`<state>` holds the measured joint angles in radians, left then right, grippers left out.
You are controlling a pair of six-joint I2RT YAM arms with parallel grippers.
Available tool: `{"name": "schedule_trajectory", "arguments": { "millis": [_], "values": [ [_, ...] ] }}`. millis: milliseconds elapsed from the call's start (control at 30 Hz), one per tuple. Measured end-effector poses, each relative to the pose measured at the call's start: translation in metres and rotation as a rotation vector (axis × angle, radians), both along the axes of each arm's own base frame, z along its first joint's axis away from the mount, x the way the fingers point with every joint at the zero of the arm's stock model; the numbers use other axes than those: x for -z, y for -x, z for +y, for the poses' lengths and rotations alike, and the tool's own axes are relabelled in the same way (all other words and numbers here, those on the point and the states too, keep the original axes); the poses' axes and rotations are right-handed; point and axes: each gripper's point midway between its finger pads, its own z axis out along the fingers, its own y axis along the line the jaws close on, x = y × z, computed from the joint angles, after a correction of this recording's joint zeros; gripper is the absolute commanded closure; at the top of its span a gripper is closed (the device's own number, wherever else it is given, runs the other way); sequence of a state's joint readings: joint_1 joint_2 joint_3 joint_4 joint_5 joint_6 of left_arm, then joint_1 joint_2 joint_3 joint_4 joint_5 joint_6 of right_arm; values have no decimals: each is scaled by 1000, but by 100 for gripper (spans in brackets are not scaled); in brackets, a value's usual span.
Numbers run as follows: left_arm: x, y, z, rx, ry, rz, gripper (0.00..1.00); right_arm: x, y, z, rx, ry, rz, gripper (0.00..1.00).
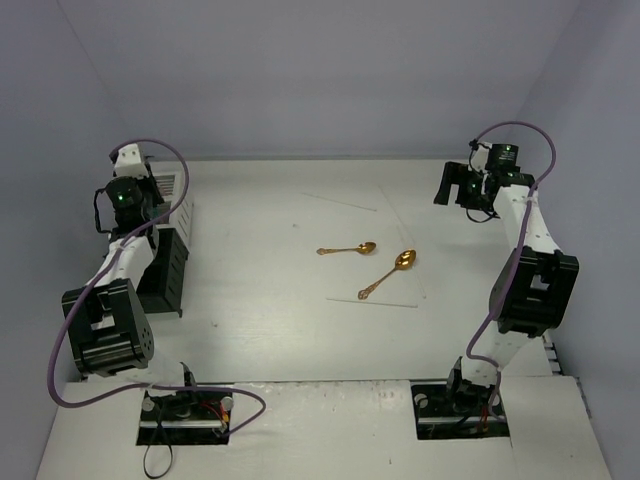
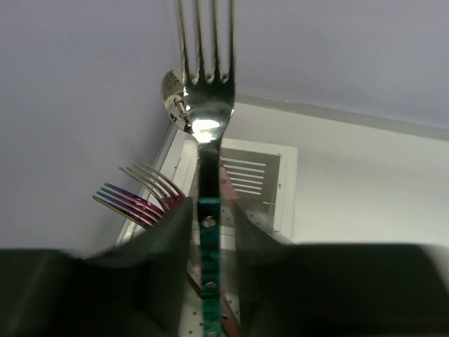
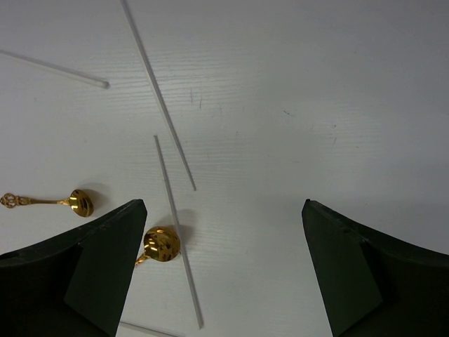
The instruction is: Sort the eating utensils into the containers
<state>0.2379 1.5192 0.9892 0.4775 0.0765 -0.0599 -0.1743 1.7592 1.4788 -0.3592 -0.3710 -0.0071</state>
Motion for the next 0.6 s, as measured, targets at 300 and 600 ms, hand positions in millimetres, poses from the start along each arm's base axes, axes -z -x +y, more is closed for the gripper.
{"name": "schedule_trajectory", "arguments": {
  "millis": [300,600],
  "values": [
    [-21,7,1,-20,5,-49,37,0,0,2,-3,3,1,9],
    [-145,14,-33,153,-54,-82,32,4,2,9,-31,15,6,18]
  ]
}}
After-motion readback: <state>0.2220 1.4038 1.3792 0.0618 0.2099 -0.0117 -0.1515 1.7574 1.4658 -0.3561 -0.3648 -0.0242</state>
